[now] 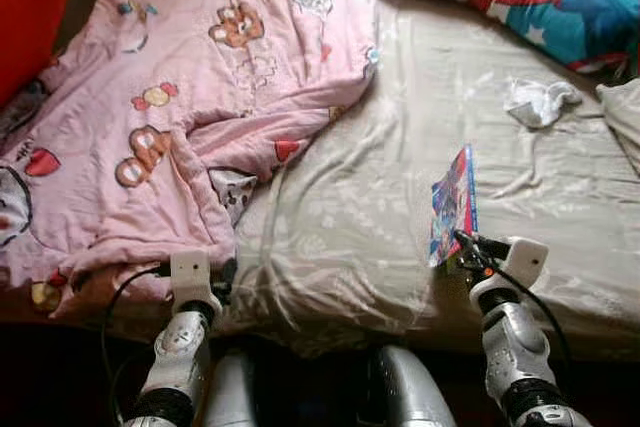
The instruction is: Clean up the room
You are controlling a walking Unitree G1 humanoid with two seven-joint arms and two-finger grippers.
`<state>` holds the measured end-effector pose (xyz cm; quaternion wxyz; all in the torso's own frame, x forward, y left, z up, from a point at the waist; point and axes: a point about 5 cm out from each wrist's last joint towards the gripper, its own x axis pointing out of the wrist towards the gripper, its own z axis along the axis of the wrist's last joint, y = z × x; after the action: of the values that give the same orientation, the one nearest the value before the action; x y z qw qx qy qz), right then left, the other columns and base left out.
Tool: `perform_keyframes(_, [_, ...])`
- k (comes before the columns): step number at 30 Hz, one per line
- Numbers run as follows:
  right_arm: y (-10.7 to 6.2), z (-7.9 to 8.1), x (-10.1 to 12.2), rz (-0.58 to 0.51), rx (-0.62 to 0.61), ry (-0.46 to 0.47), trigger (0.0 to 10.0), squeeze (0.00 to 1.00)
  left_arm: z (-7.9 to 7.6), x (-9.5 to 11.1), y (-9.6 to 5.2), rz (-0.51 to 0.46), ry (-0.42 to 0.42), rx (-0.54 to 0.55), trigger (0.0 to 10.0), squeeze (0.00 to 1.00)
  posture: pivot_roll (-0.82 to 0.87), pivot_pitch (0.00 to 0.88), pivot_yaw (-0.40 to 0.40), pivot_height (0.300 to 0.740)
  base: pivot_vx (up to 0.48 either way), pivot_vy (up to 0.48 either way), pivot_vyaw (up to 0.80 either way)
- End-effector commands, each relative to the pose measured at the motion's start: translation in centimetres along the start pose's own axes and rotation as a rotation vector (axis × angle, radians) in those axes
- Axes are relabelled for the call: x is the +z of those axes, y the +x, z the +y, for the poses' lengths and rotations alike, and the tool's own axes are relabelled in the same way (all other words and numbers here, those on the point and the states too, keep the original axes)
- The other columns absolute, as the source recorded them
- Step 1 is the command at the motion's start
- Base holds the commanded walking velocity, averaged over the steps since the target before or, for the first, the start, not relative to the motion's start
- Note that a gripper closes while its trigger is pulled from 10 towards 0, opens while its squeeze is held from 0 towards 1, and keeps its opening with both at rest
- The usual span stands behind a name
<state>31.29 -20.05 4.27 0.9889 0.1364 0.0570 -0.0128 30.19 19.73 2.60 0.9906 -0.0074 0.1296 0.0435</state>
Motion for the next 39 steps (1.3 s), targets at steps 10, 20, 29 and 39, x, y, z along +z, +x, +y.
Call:
perform_keyframes(10, [-0.4, 0.5, -0.5, -0.001, 0.016, -0.076, 10.0, 0.00, 2.7, -5.2, -2.1, 0.266, -0.022, 0.127, 10.0, 0.00, -0.06, 0.123, 0.002, 0.740, 0.000, 0.000, 0.00])
perform_keyframes(20, [-0.7, 0.7, -1.5, 0.040, -0.009, -0.074, 10.0, 0.00, 3.7, -9.7, -5.4, 0.498, 0.091, 0.133, 10.0, 0.00, -0.05, 0.148, 0.007, 0.740, 0.000, 0.000, 0.00])
perform_keyframes(29, [-1.0, 0.5, -1.8, 0.056, -0.023, -0.087, 10.0, 0.00, 3.7, -11.1, -6.8, 0.554, 0.113, 0.115, 10.0, 0.00, -0.05, 0.178, 0.009, 0.740, 0.000, 0.000, 0.00])
perform_keyframes(39, [-1.2, 0.8, -2.3, 0.074, -0.020, -0.090, 10.0, 0.00, 4.1, -11.4, -7.1, 0.561, 0.116, 0.115, 10.0, 0.00, -0.04, 0.197, 0.018, 0.740, 0.000, 0.000, 0.00])
